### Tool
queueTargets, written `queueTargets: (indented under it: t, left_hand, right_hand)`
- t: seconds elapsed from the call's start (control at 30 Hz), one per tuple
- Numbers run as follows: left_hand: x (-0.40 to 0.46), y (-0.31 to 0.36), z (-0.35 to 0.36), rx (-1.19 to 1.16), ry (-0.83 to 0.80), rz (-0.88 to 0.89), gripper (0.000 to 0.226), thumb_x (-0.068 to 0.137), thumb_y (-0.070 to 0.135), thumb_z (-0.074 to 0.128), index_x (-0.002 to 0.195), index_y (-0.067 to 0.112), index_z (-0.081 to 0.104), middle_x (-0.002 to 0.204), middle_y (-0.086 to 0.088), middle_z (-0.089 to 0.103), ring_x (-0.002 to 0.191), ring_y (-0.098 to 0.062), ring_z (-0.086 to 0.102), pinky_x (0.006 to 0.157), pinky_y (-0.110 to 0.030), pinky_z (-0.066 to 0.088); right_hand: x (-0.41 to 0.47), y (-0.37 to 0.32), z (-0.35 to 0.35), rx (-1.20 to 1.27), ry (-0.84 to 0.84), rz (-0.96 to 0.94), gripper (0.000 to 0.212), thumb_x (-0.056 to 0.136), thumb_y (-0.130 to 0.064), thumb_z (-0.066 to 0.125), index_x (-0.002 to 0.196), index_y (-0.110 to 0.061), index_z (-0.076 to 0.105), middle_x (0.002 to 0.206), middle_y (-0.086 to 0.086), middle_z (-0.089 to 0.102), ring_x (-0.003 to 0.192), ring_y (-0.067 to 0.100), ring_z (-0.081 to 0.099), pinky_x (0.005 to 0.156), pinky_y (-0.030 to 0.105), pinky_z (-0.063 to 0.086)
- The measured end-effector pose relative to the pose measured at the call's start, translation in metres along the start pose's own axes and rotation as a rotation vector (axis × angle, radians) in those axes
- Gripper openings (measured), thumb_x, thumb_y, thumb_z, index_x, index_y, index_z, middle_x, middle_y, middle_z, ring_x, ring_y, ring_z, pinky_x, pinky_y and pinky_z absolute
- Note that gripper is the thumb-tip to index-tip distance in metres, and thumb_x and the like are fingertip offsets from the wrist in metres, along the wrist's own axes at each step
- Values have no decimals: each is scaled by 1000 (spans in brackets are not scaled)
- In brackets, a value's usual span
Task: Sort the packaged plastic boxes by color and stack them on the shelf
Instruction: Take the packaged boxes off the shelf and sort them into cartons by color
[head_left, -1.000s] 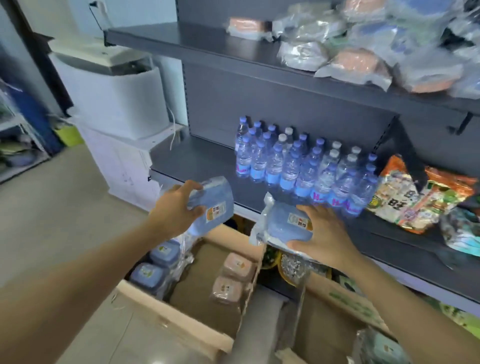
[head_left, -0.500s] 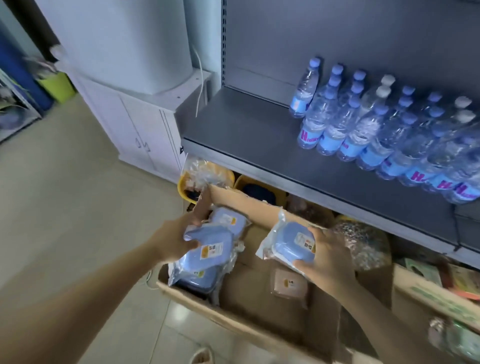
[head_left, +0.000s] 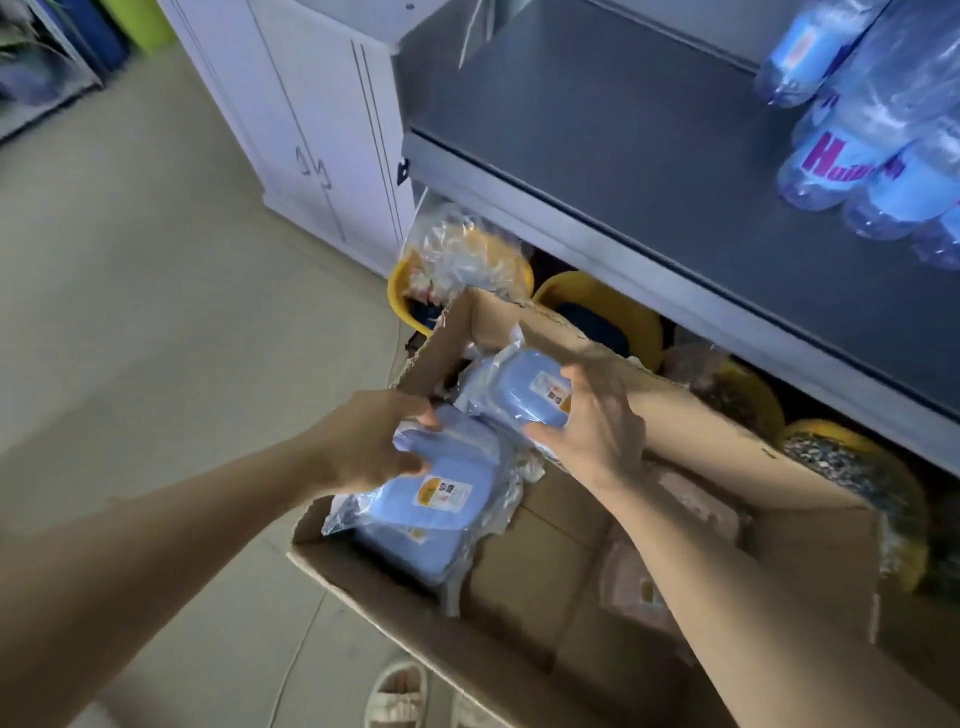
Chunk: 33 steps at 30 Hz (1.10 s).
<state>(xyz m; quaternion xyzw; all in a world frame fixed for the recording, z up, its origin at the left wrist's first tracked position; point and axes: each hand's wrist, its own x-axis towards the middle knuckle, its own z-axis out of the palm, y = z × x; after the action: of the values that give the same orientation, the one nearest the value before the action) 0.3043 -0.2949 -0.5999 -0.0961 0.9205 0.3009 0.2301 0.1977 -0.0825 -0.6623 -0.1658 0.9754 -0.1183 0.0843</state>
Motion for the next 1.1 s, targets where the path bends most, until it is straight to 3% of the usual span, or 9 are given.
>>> queueTargets:
  t: [0.23,0.33,0.43,0.53,0.6,0.7,0.83,1.0,1.1]
  left_hand:
    - [16,-19,17,-33,38,-14,34,76,27,75,107,27,62,105,11,66,101,-13,59,93,-31,44]
    - [21,-16,20,-60,24,19,34,78,25,74,108,24,61,102,14,61,97,-8,55,86,-22,41]
    - [30,-10,21,-67,0,43,34,79,21,74,111,20,60,104,12,60,99,-6,53,83,-17,36]
    - [43,-4,21,-83,-36,32,34,81,19,72,113,17,60,108,9,60,105,-9,55,85,-16,36]
    - [53,1,21,-134,-74,0,36,82,18,72,115,16,59,114,7,61,109,-10,55,92,-21,40]
    - [62,6,24,-242,-121,-36,32,82,17,72,112,19,61,114,3,63,108,-15,58,98,-35,44]
    - [65,9,30,-76,-58,29,29,86,15,64,114,19,60,117,2,61,113,-18,54,96,-32,41]
    - [60,15,27,170,344,150,47,79,8,66,124,15,54,126,-2,52,122,-24,37,95,-36,38]
    - [57,7,24,206,491,90,63,73,3,65,132,14,45,137,-5,42,124,-28,31,100,-40,37]
  right_hand:
    - [36,-23,62,-165,150,-140,71,52,-55,83,101,-9,59,112,14,55,100,30,56,47,32,47]
    - [38,-16,72,-82,138,-240,55,66,-40,81,104,-7,61,112,17,53,102,34,53,56,38,54]
    - [33,5,69,66,144,-336,38,86,-24,58,118,-3,61,118,20,52,110,37,48,89,47,49]
    - [10,19,54,391,96,-130,39,95,-22,40,128,-6,54,119,13,54,108,27,52,95,29,41]
    - [-12,16,40,774,-172,126,39,95,-24,52,130,-10,48,110,6,59,94,12,59,81,16,44]
    - [-38,13,38,1143,-578,314,44,88,-15,66,126,-17,43,107,1,65,85,0,66,68,16,50]
    - [-46,10,51,1233,-528,415,40,82,6,66,114,-4,43,89,2,64,64,-4,65,53,13,49]
    - [-35,-3,71,1086,-444,511,38,80,-21,75,105,-8,50,98,12,65,78,17,65,64,29,55]
    - [-28,-14,83,993,-364,548,36,69,-35,81,82,-13,55,83,8,65,76,23,64,73,45,55]
